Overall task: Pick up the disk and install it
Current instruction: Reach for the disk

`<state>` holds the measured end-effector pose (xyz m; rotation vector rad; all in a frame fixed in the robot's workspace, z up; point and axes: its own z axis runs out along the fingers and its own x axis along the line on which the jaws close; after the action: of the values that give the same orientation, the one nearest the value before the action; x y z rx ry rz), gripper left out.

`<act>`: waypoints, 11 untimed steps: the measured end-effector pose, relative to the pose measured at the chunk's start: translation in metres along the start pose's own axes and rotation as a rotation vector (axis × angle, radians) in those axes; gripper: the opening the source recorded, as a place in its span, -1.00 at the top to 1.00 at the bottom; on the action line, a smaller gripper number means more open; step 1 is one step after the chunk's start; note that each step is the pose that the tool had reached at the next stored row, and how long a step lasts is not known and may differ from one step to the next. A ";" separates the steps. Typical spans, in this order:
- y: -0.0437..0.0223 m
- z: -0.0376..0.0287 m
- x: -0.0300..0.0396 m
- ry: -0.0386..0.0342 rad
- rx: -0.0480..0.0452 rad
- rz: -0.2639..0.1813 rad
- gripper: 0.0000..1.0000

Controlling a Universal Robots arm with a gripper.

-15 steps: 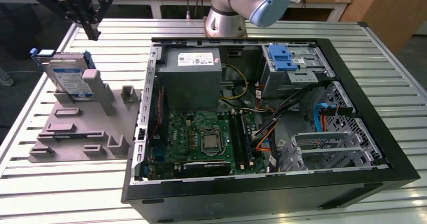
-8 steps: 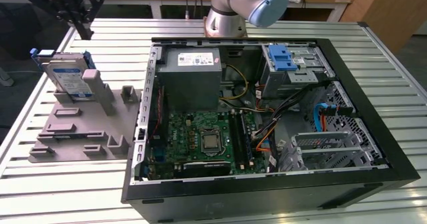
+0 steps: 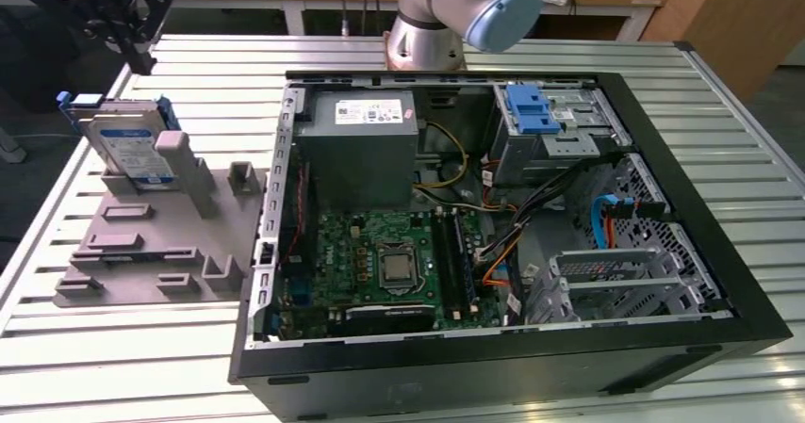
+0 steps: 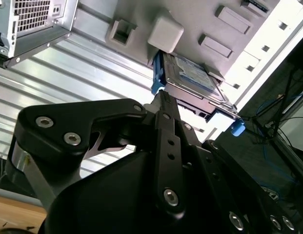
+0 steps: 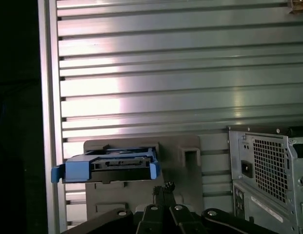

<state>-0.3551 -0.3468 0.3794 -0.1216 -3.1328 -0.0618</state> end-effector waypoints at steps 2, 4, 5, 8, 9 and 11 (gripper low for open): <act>0.0001 0.0006 0.0035 0.0001 0.0001 0.000 0.79; 0.0005 0.0013 0.0071 0.0000 0.0000 0.000 0.79; 0.0006 0.0016 0.0092 0.0000 0.0000 0.000 0.79; 0.0016 0.0025 0.0166 0.0001 0.0001 0.000 0.79; 0.0019 0.0028 0.0195 0.0000 0.0000 0.000 0.79; 0.0028 0.0033 0.0253 0.0001 0.0001 0.000 0.79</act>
<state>-0.3801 -0.3420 0.3764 -0.1215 -3.1326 -0.0616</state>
